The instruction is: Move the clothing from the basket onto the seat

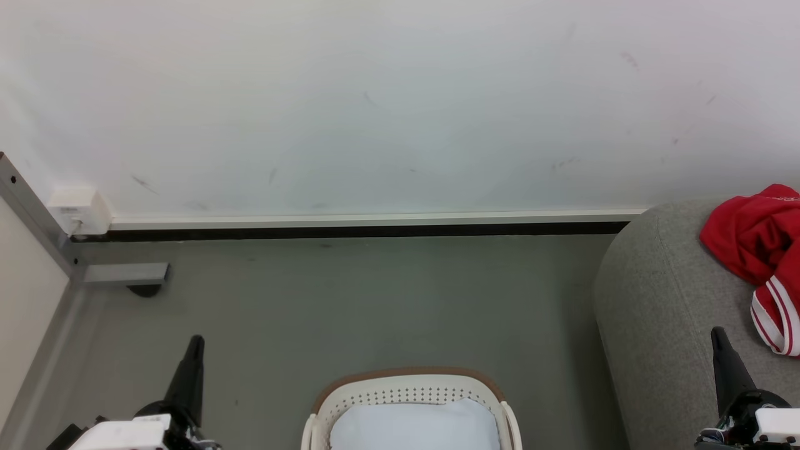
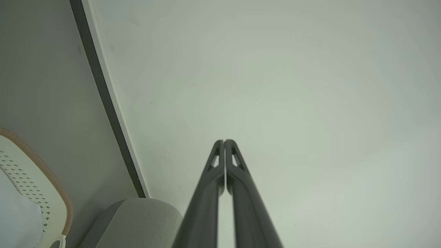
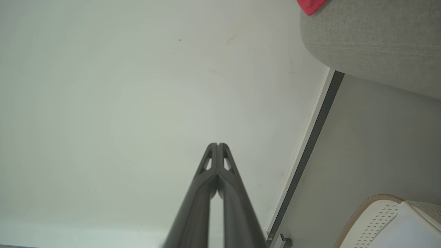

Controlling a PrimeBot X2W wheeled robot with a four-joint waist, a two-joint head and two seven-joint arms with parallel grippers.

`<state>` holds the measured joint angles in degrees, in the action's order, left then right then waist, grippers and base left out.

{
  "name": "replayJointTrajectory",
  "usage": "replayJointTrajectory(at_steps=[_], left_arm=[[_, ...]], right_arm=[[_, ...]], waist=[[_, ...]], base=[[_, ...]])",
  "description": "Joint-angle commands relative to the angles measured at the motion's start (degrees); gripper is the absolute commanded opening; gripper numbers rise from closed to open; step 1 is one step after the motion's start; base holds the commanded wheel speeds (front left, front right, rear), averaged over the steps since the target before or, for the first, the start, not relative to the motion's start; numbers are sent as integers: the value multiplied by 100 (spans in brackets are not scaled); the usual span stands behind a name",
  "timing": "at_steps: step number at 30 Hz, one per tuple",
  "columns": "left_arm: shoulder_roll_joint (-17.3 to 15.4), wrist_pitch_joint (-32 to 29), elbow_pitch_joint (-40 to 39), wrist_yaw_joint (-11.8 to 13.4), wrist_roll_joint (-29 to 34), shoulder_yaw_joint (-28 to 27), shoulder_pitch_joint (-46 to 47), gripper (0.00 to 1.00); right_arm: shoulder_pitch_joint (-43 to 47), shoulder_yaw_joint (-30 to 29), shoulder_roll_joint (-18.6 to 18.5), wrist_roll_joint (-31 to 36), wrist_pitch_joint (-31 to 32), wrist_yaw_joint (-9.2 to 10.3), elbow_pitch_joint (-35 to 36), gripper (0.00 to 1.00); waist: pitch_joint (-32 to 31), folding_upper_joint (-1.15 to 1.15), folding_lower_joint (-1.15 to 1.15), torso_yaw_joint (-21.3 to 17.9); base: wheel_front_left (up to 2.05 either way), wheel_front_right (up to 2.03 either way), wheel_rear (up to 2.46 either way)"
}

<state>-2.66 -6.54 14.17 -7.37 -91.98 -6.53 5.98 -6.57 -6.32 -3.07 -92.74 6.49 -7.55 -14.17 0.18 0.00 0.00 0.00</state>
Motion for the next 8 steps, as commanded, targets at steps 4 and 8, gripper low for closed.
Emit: replayJointTrajectory(at_steps=[4, 8], left_arm=[[-40, -20, -20, -27, -79, -10, 48, 0], [-40, -20, -21, -27, -79, -10, 48, 0]], right_arm=[[74, -30, 11, 37, 5, 12, 33, 0], [74, -30, 12, 38, 6, 12, 33, 0]], waist=[[0, 0, 0, 0], [0, 0, 0, 0]], base=[[0, 0, 0], [0, 0, 0]])
